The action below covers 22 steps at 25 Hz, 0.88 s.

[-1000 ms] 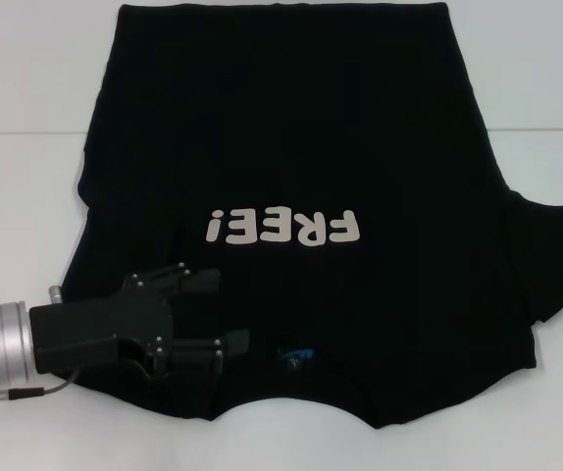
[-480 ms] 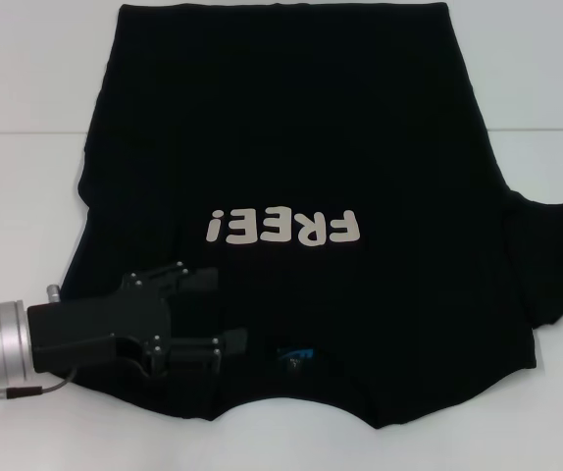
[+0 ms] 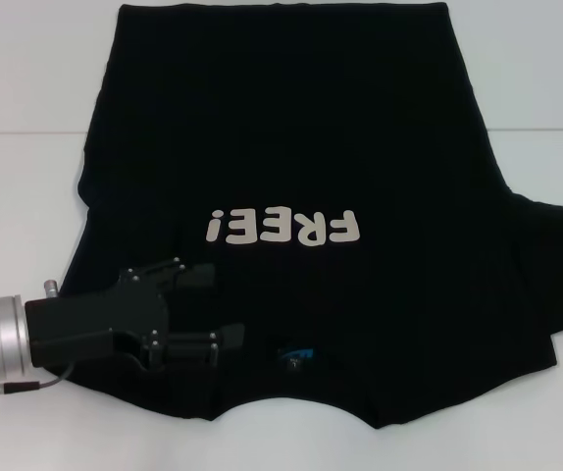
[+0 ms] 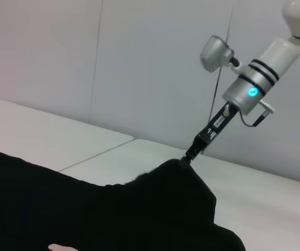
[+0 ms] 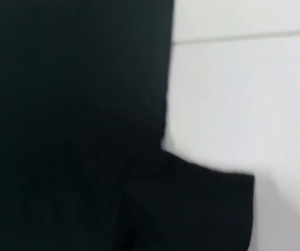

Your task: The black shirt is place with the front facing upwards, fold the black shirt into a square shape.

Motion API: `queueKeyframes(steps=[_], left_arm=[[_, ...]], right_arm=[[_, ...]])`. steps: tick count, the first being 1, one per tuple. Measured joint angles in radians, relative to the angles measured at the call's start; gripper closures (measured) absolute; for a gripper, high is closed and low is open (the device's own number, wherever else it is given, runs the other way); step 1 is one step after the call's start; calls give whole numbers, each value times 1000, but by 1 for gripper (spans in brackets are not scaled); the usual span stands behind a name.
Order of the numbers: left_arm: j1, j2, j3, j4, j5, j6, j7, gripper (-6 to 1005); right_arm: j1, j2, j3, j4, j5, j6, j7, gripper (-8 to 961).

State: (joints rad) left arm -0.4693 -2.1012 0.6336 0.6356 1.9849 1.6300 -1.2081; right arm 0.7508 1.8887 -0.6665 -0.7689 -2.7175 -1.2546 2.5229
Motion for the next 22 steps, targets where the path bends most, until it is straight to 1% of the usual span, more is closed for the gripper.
queueKeyframes(steps=[5,9,14,17,22], left_arm=[[0,2,0,0,0,-4,-3,78],[-2,3,0,1,0,-4,-4,78],[-2,3,-3,1,0,-8,-6,78],[-2,3,-3,2,0,-15,-7,78],[-3,4,-3,3,0,-18,-17,77]], right_arm=[[7,-2,2,-23,20,-13,-25,912],[25,4,-3,-20,21,-7,-41,912],[70,26,-14,-14,21,-12,-83,912],[103,36,-46,-14,21,-19,-85,912],[150,69,-97,-13,20,-30,-86,912]])
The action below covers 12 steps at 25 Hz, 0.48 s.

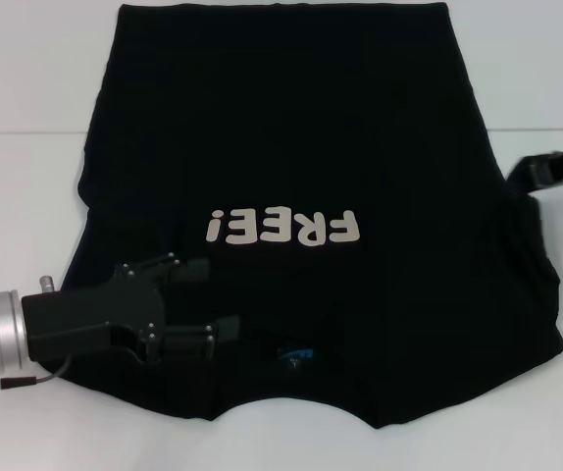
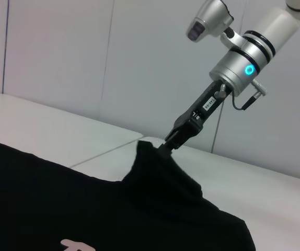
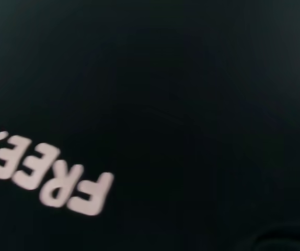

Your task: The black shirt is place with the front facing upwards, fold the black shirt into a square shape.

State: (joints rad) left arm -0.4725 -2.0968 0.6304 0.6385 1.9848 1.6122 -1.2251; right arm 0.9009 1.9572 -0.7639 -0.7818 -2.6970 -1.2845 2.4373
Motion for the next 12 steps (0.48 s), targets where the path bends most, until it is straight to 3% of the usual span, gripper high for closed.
queueKeyframes(steps=[6,10,12], left_arm=[[0,1,0,-3,-1,0,-6,77],[0,1,-17,-5,-2,0,-22,77],[0,0,-50,-6,-2,0,-34,77]], right_arm=[[45,47,-60,12,-1,-17,16,867],[58,54,-37,39,30,-32,25,823],[38,46,-12,57,110,-33,3,800]])
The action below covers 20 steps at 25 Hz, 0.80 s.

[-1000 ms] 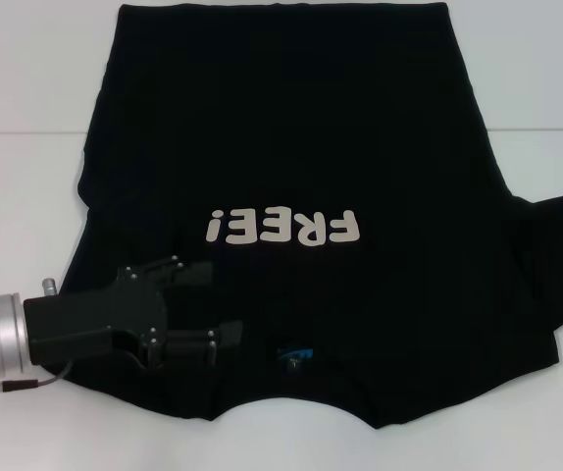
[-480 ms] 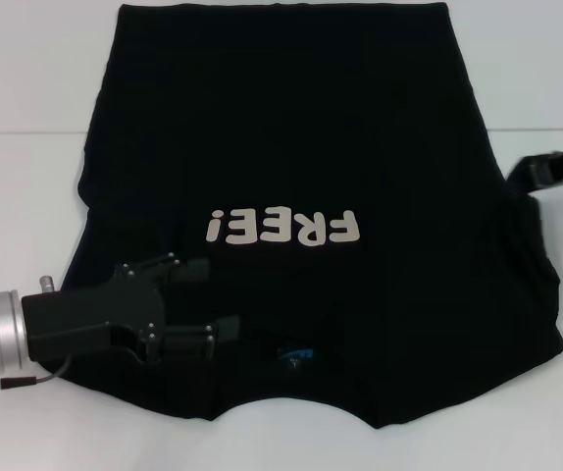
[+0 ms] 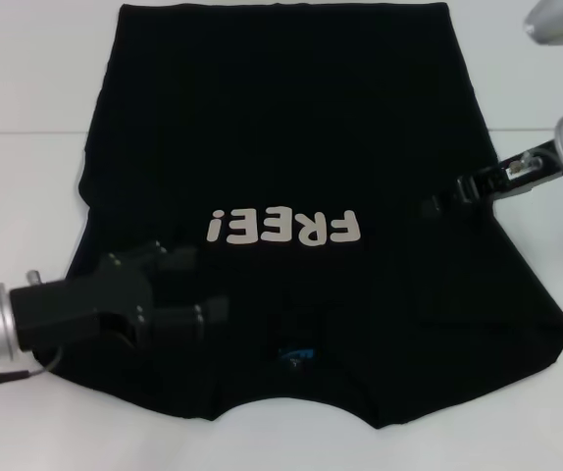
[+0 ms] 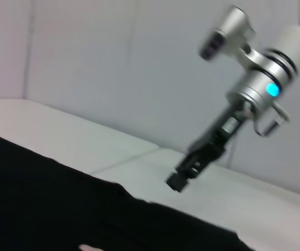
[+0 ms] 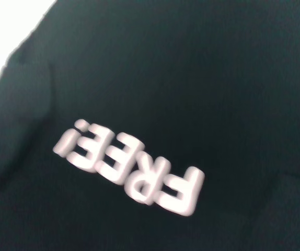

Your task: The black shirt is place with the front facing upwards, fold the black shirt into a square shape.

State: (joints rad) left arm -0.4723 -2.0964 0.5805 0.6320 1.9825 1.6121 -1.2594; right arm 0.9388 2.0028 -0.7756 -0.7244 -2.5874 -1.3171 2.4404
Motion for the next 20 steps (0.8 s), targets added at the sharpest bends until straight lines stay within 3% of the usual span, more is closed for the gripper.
queueKeyframes(steps=[1,5,8,12,13,14,15,16,20], left_arm=[[0,-1,-23,-1,0,1,-14,77],[0,11,-74,3,-1,10,-149,77],[-9,53,-75,2,4,15,-361,77],[-14,118,-59,0,51,13,-611,77],[-15,134,-55,2,71,13,-665,77],[-18,153,-48,6,107,12,-727,77],[-21,168,-45,10,144,8,-784,77],[-24,181,-43,16,182,2,-841,77],[-39,217,-46,47,320,-17,-1049,78]], right_arm=[[-14,-8,13,13,46,0,-23,789],[-117,-45,71,89,310,-26,-253,599],[-211,-49,76,134,455,-50,-530,466],[-323,6,79,136,488,-54,-885,295],[-348,25,82,124,490,-51,-955,278],[-395,65,98,96,500,-50,-1054,260],[-411,78,108,87,506,-49,-1085,243],[-424,88,114,88,517,-48,-1118,226],[-438,89,123,128,541,-46,-1175,156]])
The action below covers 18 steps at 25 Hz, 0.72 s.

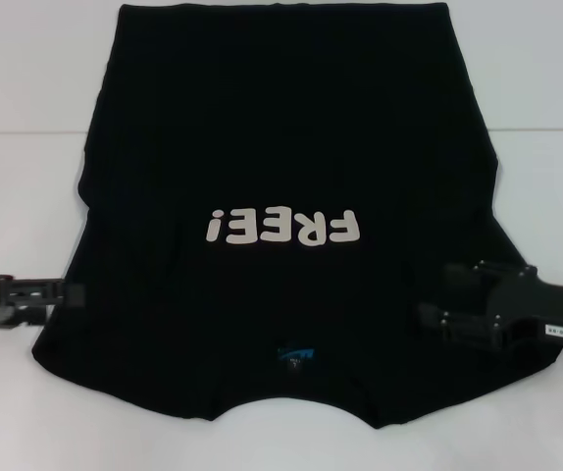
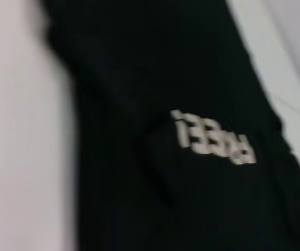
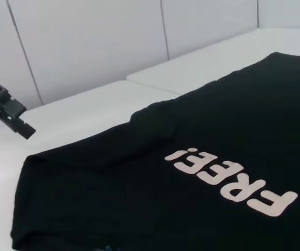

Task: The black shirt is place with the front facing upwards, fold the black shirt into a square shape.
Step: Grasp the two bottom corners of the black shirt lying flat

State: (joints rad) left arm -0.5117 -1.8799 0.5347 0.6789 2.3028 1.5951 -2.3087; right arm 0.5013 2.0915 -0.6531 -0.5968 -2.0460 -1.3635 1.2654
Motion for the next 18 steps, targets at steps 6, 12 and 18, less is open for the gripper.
queueKeyframes(steps=[6,12,18], left_arm=[[-30,19,-3,11,110,-32,-130,78],[-58,20,3,-57,163,-107,-144,77],[-63,18,4,-71,184,-128,-145,78]], right_arm=[[-1,-2,-4,16,0,2,-23,156],[2,-2,2,15,0,-3,-23,156],[-1,-4,3,8,2,-5,-18,157]])
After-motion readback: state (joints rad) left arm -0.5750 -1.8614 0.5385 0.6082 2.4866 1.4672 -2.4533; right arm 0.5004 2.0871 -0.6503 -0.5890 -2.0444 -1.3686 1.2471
